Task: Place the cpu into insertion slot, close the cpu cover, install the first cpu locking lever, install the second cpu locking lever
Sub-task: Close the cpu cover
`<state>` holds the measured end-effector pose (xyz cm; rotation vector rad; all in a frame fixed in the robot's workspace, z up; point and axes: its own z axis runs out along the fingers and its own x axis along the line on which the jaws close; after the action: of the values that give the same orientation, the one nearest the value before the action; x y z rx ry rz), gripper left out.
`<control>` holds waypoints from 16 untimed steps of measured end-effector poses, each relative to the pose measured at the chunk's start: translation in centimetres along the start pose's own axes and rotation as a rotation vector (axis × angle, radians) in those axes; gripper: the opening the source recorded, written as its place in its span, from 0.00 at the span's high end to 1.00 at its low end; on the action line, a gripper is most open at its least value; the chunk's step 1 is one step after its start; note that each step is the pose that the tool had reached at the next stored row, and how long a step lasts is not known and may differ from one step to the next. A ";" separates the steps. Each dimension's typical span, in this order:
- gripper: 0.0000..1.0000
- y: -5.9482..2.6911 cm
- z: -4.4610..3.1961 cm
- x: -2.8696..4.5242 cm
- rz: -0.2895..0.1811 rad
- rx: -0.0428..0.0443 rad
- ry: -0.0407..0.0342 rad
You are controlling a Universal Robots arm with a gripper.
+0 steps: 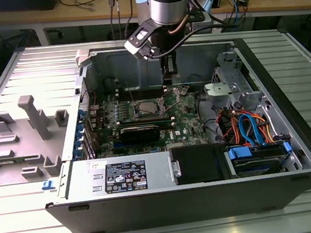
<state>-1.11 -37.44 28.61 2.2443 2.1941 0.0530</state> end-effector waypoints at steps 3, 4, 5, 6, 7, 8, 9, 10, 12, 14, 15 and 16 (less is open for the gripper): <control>0.89 0.14 0.00 0.00 0.000 0.0000 0.0000; 0.89 0.16 0.00 0.00 0.000 0.0000 -0.0001; 0.89 0.20 0.00 0.01 0.000 0.0000 -0.0001; 0.89 0.23 0.01 0.01 0.000 0.0001 0.0000; 0.89 0.27 0.01 0.01 0.000 0.0000 -0.0001; 0.89 0.29 0.01 0.01 0.000 0.0000 -0.0001; 0.89 0.32 0.01 0.01 0.000 0.0000 -0.0001; 0.89 0.33 0.01 0.01 0.000 0.0000 0.0000; 0.89 0.37 0.01 0.01 0.000 0.0000 0.0000; 0.89 0.39 0.01 0.01 0.000 0.0000 -0.0001; 0.89 0.43 0.01 0.01 0.000 0.0000 0.0000; 0.89 0.45 0.01 0.01 0.000 0.0000 -0.0001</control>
<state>-0.66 -37.44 28.61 2.2443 2.1941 0.0528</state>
